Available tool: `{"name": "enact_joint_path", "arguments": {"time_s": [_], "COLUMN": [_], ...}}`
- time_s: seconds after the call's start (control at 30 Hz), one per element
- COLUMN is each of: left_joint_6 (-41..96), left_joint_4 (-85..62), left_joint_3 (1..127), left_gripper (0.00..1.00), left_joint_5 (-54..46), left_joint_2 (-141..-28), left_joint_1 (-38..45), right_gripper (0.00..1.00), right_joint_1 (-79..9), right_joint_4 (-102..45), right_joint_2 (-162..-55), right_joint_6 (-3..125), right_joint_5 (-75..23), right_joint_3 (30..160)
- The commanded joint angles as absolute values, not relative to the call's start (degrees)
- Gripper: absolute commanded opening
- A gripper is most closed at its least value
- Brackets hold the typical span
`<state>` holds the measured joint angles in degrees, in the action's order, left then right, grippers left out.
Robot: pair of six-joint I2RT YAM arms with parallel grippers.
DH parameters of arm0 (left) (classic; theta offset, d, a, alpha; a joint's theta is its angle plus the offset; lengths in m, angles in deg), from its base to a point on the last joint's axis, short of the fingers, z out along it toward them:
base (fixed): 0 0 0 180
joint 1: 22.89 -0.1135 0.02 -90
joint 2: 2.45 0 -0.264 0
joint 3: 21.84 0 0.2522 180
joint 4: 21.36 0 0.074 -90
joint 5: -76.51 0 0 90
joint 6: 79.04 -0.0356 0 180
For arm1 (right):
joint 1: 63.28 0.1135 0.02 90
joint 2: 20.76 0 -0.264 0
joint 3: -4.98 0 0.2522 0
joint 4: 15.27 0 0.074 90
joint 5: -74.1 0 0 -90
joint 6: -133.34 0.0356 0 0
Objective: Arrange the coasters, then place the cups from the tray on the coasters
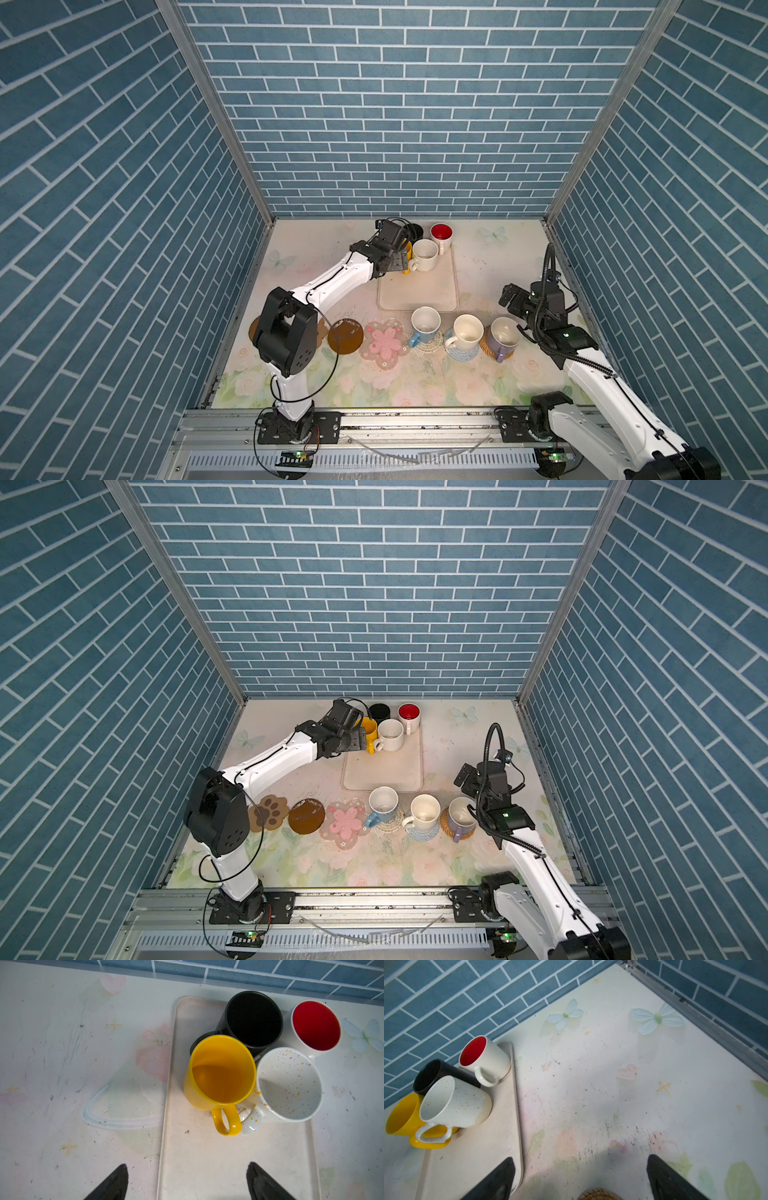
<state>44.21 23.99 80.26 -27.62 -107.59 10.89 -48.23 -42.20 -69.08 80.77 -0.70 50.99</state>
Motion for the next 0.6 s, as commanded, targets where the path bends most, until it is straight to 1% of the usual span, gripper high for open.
{"name": "enact_joint_path", "arguments": {"time_s": [0.0, 0.13, 0.57], "left_joint_6": [46.1, 46.7, 47.9], "left_joint_4": [27.5, 28.0, 29.8], "left_joint_3": [83.4, 85.0, 93.2], "left_gripper": [0.89, 0.89, 0.90], "left_joint_5": [-29.7, -29.9, -29.6], "left_joint_2": [-110.4, -112.9, -121.4], "left_joint_1": [11.6, 12.3, 12.3], "right_gripper": [0.99, 0.99, 0.98], "right_joint_1": [-48.3, -48.3, -48.3], "right_joint_4": [-40.6, -40.6, -36.5], "right_joint_2": [-67.5, -67.0, -66.7], "right_joint_6": [84.9, 86.3, 88.9], "right_joint_5": [4.6, 4.9, 0.4], "right_joint_3": [49.6, 48.9, 44.8]}}
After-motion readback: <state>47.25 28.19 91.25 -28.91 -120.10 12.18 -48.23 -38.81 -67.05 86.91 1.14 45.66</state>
